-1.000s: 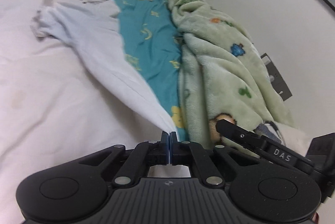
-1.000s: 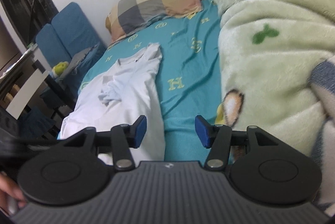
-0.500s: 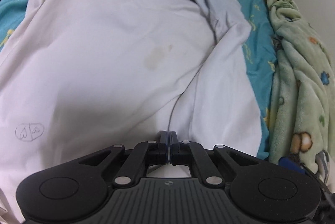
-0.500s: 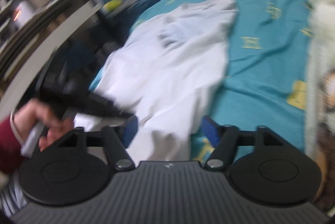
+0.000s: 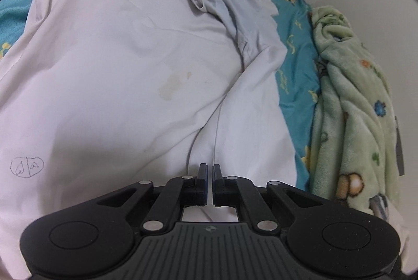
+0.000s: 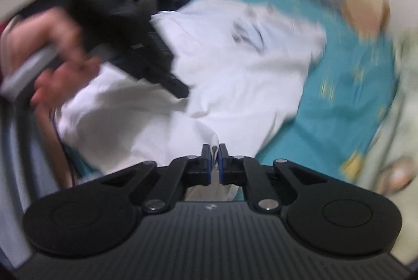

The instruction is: Fold clothes

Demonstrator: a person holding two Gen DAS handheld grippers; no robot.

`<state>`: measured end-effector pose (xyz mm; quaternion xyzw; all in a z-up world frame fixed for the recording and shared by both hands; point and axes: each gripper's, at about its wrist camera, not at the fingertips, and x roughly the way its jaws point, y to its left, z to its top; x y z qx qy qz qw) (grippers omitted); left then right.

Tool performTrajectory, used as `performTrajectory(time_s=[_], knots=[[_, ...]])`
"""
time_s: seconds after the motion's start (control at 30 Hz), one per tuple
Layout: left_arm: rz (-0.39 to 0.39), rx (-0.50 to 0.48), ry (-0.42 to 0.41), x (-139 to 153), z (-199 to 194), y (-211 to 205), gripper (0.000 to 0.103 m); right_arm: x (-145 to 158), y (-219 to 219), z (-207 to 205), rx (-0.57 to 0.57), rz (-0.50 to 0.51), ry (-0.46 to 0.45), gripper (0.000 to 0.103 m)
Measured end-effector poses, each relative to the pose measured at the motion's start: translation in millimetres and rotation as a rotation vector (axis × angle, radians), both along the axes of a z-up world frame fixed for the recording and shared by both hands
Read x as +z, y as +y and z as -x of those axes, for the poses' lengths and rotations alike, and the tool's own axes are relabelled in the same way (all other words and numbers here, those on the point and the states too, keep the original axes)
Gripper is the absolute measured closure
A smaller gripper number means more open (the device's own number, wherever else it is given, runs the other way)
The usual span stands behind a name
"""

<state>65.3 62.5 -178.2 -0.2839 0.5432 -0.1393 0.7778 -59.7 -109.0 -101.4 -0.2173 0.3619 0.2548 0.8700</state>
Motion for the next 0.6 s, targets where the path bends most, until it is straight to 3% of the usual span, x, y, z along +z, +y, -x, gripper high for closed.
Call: performTrajectory(time_s=[0.1,0.17,0.23,0.33,0.43,0.5,0.57,0.6], knots=[[0.023,0.007,-0.024,6.9,2.7,3.5,0.100,-2.9,34.0,42.9,0.209,0.186,-0.043,0.096],[0.023,0.002,-0.048,11.9,5.7,4.1,0.097,-19.5,51.2,61.7,0.306,0.277,0.001,0.096],[0.010,-0.009,-0.071,17.5,11.6,4.2,0.093,-34.8,57.2,62.2,0.311,0.270,0.090,0.095],[0.002,-0.017,-0.096,23.8,22.0,3.6,0.084,-38.1,54.7,47.4,0.252,0.200,0.213,0.092],[-0.008,-0.020,-0.132,33.5,34.9,4.9,0.077,-16.7,34.4,25.7,0.176,0.047,0.303,0.086],[-0.001,-0.016,-0.167,40.3,38.6,4.0,0.075,1.7,13.8,10.4,0.134,-0.081,0.358,0.054],[-0.011,-0.008,-0.207,48.4,39.7,2.0,0.071,21.1,-8.4,-3.7,0.090,-0.213,0.378,0.034],[-0.023,-0.005,-0.230,52.7,40.8,1.1,0.070,30.1,-19.1,-11.9,0.067,-0.279,0.381,0.031]])
